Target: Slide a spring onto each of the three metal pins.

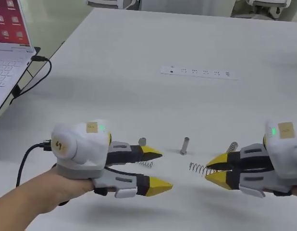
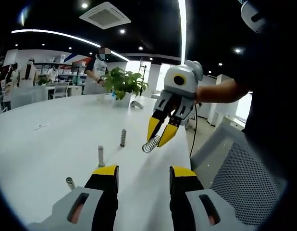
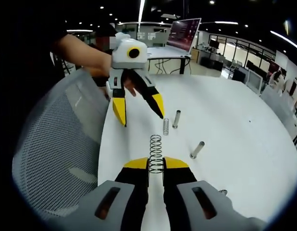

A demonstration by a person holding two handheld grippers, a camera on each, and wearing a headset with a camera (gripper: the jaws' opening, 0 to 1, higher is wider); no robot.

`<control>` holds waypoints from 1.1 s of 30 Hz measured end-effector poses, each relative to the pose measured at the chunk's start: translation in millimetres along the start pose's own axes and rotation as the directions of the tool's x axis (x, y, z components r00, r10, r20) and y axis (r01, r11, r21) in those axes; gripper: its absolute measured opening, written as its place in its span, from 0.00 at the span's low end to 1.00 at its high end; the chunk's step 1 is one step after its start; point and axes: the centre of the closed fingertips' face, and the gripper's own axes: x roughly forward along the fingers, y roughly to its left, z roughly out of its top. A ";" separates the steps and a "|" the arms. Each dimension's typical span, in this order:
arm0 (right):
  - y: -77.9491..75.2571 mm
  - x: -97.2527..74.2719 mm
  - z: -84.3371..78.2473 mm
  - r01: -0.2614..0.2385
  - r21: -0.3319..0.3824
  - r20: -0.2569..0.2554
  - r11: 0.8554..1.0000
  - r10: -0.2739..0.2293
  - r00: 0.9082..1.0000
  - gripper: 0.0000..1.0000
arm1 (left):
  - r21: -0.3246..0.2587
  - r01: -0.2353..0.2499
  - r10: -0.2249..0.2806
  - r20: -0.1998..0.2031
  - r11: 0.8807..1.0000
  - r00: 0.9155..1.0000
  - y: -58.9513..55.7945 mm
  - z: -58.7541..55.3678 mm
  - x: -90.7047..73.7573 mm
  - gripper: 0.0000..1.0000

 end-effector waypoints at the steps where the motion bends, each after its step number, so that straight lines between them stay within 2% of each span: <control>1: 1.1 0.5 0.8 -0.003 -0.006 0.000 1.000 0.003 1.000 0.08 | 0.001 0.005 -0.005 -0.001 1.000 1.000 -1.0 -0.5 1.5 0.34; 9: 7.7 3.4 3.5 -0.036 -0.027 0.008 0.999 0.036 0.999 0.08 | 0.001 0.035 -0.035 0.012 0.999 0.999 -9.2 4.0 14.4 0.28; 19: 9.1 5.8 4.9 -0.058 -0.058 0.009 0.997 0.059 0.998 0.08 | 0.023 0.081 -0.082 0.032 0.996 0.996 -21.9 17.2 28.6 0.21; 31: 14.5 3.3 10.5 -0.075 -0.068 0.026 0.995 0.077 0.997 0.08 | 0.036 0.092 -0.094 0.028 0.995 0.995 -25.9 16.6 31.7 0.09; 33: 14.5 3.4 10.1 -0.078 -0.069 0.025 0.995 0.080 0.996 0.08 | 0.055 0.082 -0.083 0.021 0.995 0.996 -25.8 16.0 31.7 0.07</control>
